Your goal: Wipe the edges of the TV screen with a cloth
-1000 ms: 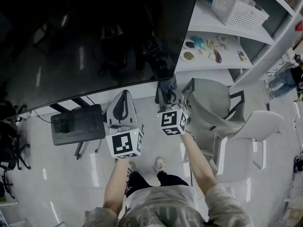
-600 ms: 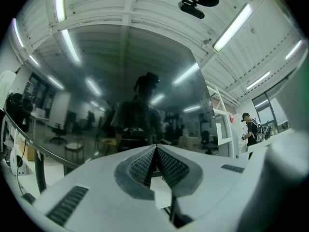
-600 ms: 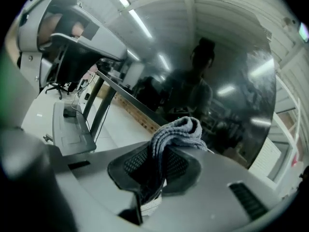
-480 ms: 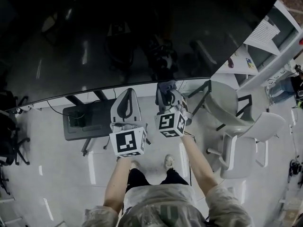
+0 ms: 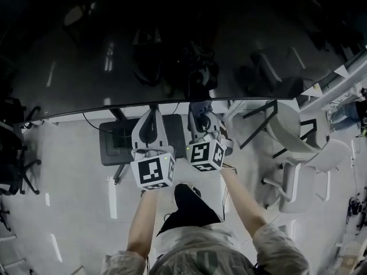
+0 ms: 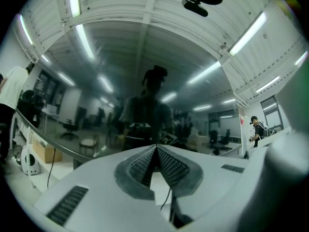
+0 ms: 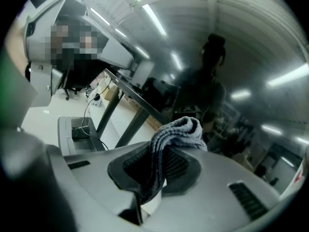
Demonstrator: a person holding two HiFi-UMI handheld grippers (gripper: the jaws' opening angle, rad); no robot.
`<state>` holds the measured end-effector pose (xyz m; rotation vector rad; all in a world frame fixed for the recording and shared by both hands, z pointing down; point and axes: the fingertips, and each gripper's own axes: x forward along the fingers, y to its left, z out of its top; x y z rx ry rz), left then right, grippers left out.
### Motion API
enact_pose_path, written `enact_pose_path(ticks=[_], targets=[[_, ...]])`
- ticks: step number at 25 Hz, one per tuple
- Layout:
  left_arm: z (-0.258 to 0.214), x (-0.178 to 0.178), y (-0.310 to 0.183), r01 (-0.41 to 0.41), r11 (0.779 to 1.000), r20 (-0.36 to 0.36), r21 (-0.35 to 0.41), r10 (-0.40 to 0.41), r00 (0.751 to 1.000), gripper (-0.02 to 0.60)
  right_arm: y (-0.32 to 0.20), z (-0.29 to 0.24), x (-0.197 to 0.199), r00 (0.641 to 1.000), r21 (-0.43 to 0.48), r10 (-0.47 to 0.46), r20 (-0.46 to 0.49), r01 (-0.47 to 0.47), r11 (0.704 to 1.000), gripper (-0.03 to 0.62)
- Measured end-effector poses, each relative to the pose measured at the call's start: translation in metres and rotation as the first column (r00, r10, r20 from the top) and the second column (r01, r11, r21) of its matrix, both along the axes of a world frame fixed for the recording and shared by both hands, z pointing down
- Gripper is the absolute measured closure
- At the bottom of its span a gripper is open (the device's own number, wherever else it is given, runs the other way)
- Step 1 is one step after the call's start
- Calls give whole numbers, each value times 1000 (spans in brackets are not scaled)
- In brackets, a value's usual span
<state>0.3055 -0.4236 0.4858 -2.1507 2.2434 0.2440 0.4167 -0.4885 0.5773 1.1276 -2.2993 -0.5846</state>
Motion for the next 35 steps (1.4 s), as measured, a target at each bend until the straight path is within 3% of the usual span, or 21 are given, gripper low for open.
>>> enact_pose_path(ticks=[6,14,17,20,24,27,30,35], targets=[[21,-117,41,36,999,-23,-2,-36,999,565,28,7,-107,1000,12,12,-9,-12,1000,545],[17,-133,17,-46,999,73,-22,48,996,565,7,6,-97,989,-10,136,59,-135,991,545],[17,-156,28,-56,998,82,-23,58,995,566,20,6,-112,986,-22,157,63,-156,988,545],[10,-203,45,-55,998,72,8,54,996,566,39,6,-160,988,-11,149,38,-149,989,545],[14,-235,52,-44,999,66,-2,44,997,565,50,5,-200,993,2,119,7,-119,993,545],[5,-285,70,-41,998,35,45,40,999,566,67,5,-257,995,35,102,-24,-101,994,545],[20,-330,86,-58,998,28,14,57,998,565,83,7,-310,994,41,100,-34,-98,994,545],[13,-399,116,-109,994,79,2,109,991,566,108,7,-393,993,18,112,-36,-111,994,545]])
